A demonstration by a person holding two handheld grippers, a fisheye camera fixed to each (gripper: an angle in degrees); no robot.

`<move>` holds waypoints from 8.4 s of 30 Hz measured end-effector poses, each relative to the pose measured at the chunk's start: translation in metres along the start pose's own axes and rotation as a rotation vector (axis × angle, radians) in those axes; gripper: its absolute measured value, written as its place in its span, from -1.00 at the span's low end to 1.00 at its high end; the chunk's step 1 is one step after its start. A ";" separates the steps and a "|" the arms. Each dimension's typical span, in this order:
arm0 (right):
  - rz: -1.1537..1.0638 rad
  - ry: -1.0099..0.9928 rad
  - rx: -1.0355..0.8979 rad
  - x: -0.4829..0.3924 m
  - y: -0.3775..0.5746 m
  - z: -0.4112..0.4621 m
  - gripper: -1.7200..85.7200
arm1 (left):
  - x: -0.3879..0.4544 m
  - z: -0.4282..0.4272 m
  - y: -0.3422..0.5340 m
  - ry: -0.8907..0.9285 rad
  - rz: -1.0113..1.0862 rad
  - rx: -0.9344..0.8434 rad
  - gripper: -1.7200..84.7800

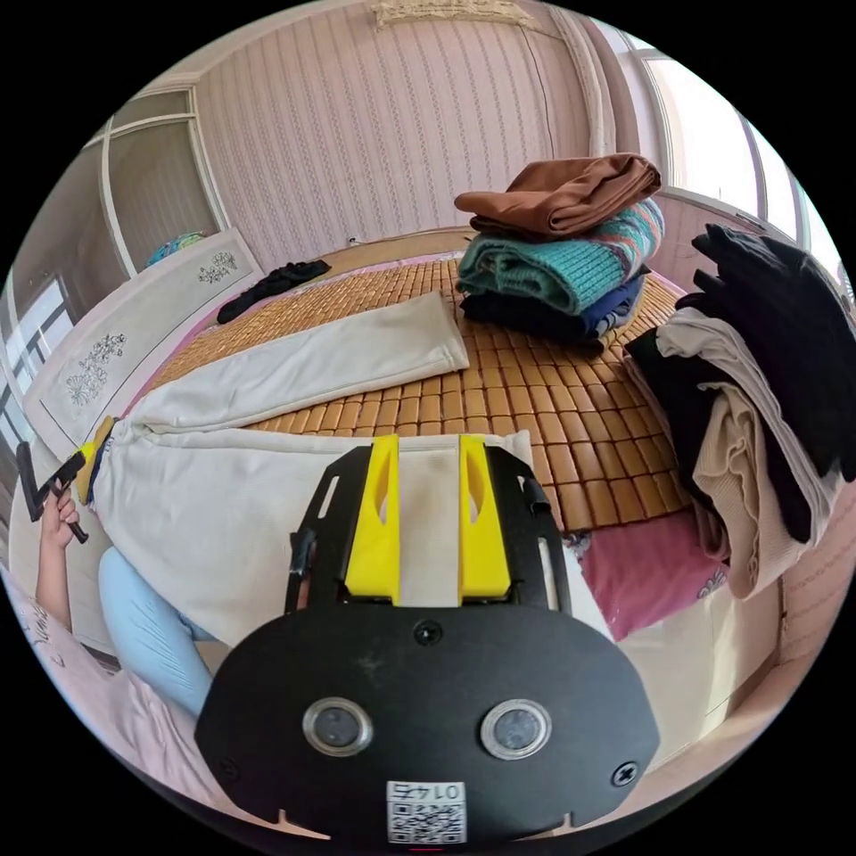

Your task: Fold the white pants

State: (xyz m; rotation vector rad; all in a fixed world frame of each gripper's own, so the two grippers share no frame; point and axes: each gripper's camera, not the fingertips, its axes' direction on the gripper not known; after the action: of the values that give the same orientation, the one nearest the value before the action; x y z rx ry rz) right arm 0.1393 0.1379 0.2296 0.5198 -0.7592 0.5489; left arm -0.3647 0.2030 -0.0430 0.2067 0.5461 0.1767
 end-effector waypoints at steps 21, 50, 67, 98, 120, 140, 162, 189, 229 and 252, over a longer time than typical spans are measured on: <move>-0.002 -0.200 -0.126 0.090 -0.097 0.065 -0.80 | 0.249 0.415 -0.316 0.154 0.299 -0.212 -0.75; -0.016 -0.381 -0.076 0.200 -0.063 -0.027 -0.85 | 0.379 0.380 -0.303 0.171 0.506 -0.100 -0.80; -0.145 -0.299 -0.313 0.182 -0.050 -0.005 -0.91 | 0.366 0.310 -0.135 0.082 0.672 -0.401 -0.93; -0.180 -0.476 0.667 0.181 0.029 -0.158 -0.96 | 0.146 0.088 -0.082 0.029 0.107 -0.116 -0.85; 0.589 -0.243 0.049 0.247 0.232 -0.127 -0.59 | -0.217 -0.168 0.252 -0.255 -0.943 0.189 -0.70; 0.479 -0.408 -0.009 0.191 0.144 -0.100 -0.93 | -0.292 -0.195 0.260 -0.087 -0.833 0.239 -0.87; 0.131 -0.159 -0.131 0.087 -0.200 0.035 -0.80 | -0.385 -0.103 -0.029 -0.189 -0.638 0.144 -0.70; 0.433 -0.456 0.054 0.136 -0.081 0.054 -0.88 | -0.363 -0.052 0.099 -0.089 -0.828 0.174 -0.87; 0.135 -0.256 -0.016 0.121 -0.055 -0.064 -0.87 | 0.165 0.044 0.058 -0.091 0.308 -0.103 -0.73; 0.273 -0.126 -0.022 0.186 0.002 -0.090 -0.73 | 0.197 0.075 0.066 -0.110 0.284 -0.191 -0.97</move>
State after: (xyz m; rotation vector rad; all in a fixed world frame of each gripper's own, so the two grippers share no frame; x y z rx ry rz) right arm 0.2942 0.2448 0.3147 0.4354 -0.9635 0.7652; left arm -0.1669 0.2986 -0.0619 0.1062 0.3859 0.4887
